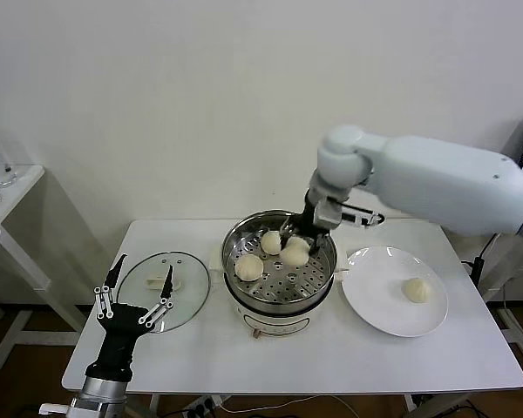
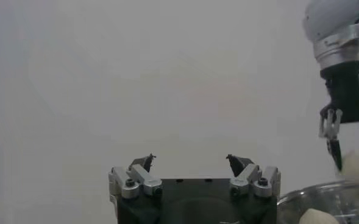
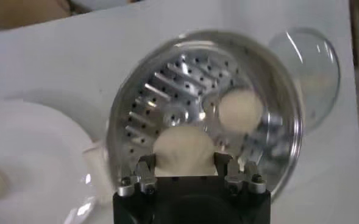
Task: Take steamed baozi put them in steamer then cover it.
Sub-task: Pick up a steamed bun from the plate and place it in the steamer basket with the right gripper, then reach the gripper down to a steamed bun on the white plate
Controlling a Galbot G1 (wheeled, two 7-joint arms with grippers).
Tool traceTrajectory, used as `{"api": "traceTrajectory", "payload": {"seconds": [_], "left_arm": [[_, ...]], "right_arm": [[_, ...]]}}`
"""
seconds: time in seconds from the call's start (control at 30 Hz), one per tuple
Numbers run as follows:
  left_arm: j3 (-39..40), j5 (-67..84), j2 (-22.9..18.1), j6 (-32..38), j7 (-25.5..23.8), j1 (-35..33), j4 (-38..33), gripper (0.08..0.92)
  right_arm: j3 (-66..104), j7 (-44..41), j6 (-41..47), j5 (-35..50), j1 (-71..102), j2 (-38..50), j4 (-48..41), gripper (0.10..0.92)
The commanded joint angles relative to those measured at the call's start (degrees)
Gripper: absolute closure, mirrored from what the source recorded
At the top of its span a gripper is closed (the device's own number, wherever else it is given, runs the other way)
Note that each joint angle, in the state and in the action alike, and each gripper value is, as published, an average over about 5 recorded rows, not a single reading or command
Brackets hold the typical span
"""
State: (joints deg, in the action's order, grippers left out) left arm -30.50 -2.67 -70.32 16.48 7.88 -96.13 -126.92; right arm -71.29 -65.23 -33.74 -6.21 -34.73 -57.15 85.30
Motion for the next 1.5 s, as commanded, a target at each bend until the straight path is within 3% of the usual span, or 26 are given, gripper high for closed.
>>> {"api": "traceTrajectory", "payload": {"seconds": [0.03, 0.6, 0.83, 1.03, 1.23, 1.5], "left_arm": [[-0.1, 0.0, -0.1, 0.0, 0.0, 0.0, 0.2, 0.177], [-0.7, 0.3, -0.3, 0.5, 0.1, -0.1, 0.1, 0.177], [-1.0, 0.5, -0.4, 0.5, 0.2, 0.0, 0.3, 0.177], [-1.2, 0.5, -0.4, 0.4, 0.2, -0.1, 0.2, 0.177], [-1.1, 0.4, -0.4, 0.3, 0.1, 0.1, 0.4, 0.177], [-0.5, 0.2, -0.2, -0.2, 0.0, 0.3, 0.4, 0.177]], "right_arm": [[1.1, 1.9, -8.5, -10.8, 6.1, -2.3, 3.4, 0.364], [1.8, 0.1, -9.8, -13.6, 8.9, -2.8, 2.9, 0.34], [3.2, 0.0, -10.1, -14.4, 10.0, -3.5, 2.1, 0.219], [6.6, -0.8, -9.0, -13.0, 8.6, -0.6, 2.5, 0.203], [11.0, -1.3, -3.9, -6.0, 5.9, 6.5, -0.6, 0.203], [8.9, 0.2, 19.5, 17.3, 4.7, 15.6, -23.6, 0.203]]}}
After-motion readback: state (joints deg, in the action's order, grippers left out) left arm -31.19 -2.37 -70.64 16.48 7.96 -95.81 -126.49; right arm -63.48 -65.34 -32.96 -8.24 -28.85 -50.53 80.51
